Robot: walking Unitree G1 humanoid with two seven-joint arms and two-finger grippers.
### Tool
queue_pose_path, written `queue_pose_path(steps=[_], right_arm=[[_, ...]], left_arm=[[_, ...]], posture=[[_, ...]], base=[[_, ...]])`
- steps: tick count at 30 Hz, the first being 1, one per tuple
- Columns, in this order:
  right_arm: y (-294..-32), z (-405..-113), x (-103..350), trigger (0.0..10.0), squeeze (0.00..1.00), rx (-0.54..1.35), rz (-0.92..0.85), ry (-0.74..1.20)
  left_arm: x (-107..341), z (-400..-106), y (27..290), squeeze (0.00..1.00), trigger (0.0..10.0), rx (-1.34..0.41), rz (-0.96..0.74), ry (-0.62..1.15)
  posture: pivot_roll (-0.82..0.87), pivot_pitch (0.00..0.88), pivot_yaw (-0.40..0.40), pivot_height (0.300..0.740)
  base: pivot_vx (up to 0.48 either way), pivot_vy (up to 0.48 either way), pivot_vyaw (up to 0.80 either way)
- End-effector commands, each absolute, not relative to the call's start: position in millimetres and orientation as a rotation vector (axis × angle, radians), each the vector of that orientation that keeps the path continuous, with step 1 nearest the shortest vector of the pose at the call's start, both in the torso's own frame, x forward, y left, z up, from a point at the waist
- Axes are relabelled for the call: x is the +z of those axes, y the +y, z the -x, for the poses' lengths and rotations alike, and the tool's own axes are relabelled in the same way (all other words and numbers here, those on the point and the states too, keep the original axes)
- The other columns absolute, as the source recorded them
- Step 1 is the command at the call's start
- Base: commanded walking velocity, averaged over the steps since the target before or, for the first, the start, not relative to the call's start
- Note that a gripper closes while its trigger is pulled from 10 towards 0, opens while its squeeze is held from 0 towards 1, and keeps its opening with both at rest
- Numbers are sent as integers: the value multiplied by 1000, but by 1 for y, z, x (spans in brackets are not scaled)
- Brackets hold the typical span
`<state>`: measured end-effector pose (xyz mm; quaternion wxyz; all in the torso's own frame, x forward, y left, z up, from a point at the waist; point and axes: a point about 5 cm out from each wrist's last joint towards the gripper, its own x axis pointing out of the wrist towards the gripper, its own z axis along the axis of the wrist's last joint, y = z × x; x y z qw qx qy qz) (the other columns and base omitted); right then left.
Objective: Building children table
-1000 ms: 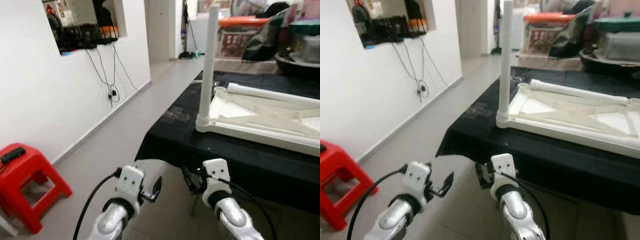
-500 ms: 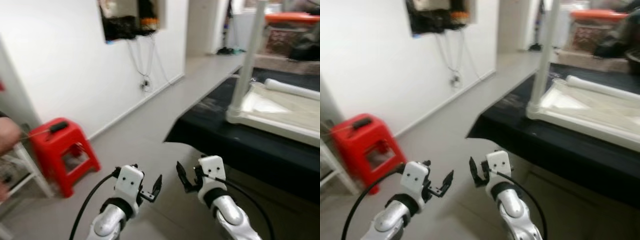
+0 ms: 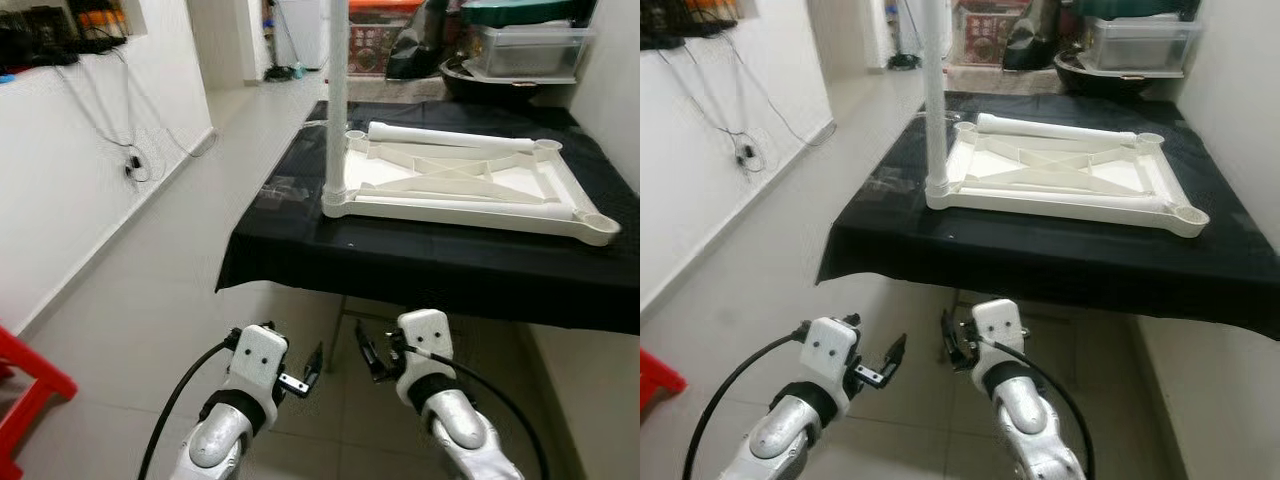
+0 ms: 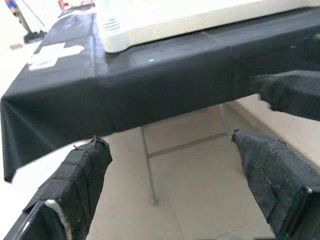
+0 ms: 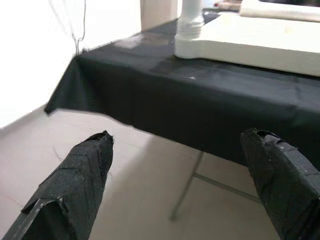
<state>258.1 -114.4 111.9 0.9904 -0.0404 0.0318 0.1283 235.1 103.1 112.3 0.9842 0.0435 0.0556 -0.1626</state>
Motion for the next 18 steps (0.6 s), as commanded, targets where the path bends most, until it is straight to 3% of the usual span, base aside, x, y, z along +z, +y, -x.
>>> queue_pose_path(steps=[1, 10, 18], right_arm=[[-116, -258, 113, 10000, 0, 255, 86, 54], [-119, -259, 117, 10000, 0, 222, 68, 31], [-127, -267, 129, 10000, 0, 143, 58, -32]], left_arm=[[113, -234, 104, 0, 10000, -316, -98, 109], [126, -241, 119, 0, 10000, -182, -108, 31], [139, -245, 148, 0, 10000, -20, -149, -17]], posture=[[70, 25, 12, 740], [77, 24, 10, 740], [90, 28, 9, 740]], base=[[0, 0, -800], [0, 0, -800], [0, 0, 0]])
